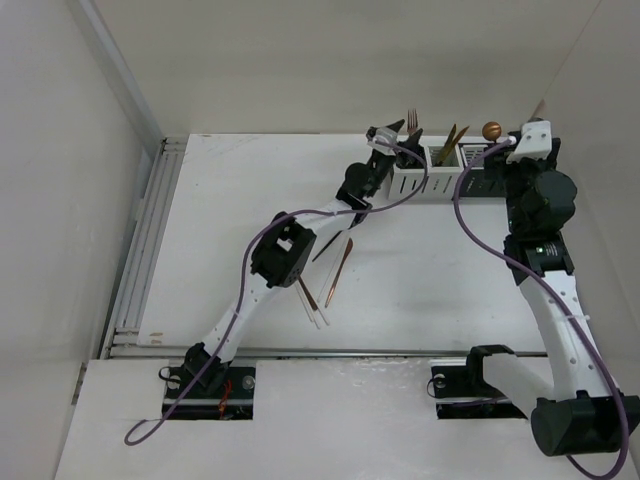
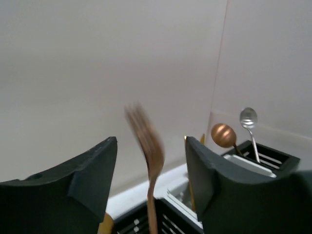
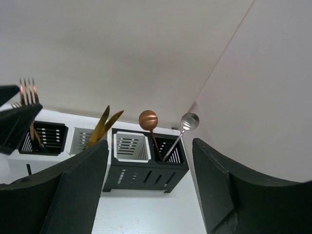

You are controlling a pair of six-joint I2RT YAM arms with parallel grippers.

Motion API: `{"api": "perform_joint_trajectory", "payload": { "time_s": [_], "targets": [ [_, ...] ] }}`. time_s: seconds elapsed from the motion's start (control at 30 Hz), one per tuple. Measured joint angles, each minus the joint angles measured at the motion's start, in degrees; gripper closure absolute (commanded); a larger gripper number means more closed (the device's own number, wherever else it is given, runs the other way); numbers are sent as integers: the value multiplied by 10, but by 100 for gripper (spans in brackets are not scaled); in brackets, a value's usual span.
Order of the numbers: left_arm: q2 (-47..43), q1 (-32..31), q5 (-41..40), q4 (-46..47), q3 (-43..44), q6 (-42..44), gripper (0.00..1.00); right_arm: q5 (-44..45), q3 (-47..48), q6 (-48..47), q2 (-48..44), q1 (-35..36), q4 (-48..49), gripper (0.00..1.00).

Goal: Sort the eating utensils into containers

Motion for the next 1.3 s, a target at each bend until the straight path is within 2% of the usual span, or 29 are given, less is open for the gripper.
{"api": "perform_joint_trajectory", "payload": {
  "time_s": [0.13, 0.3, 0.43, 0.5, 0.63, 0.67, 0.77, 0.87, 1.07, 1.13, 1.2, 1.3],
  "targets": [
    [-2, 4, 12, 10, -57, 2, 26, 2, 7, -9, -4, 0, -10, 24],
    [-45, 12, 43, -3, -172, 13, 20, -8, 11, -13, -7, 0, -14, 22],
    [-160, 25, 81, -54, -288, 22, 14, -33, 10, -13, -19, 0, -19, 21],
    [-249, 37, 106, -112, -340, 38, 12, -48, 6, -11, -30, 0, -19, 20],
    [-405, 63, 158, -257, -374, 90, 16, -78, -16, 0, -56, 0, -19, 20],
    [-435, 70, 172, -299, -373, 105, 22, -83, -20, 2, -59, 0, -18, 20],
    [-488, 84, 203, -445, -362, 145, 30, -92, -42, 8, -75, 5, -21, 20],
    [-463, 84, 224, -589, -331, 169, 37, -101, -58, 14, -83, 8, -22, 20],
    [-300, 80, 228, -808, -284, 191, 37, -110, -67, 18, -94, 9, -26, 19],
    [-260, 80, 223, -858, -283, 194, 37, -111, -69, 19, -102, 9, -27, 19],
    [-256, 79, 216, -865, -270, 201, 37, -112, -72, 19, -110, 9, -28, 19],
    [-258, 78, 199, -878, -262, 200, 43, -112, -76, 19, -122, 9, -30, 19]
  ]
}}
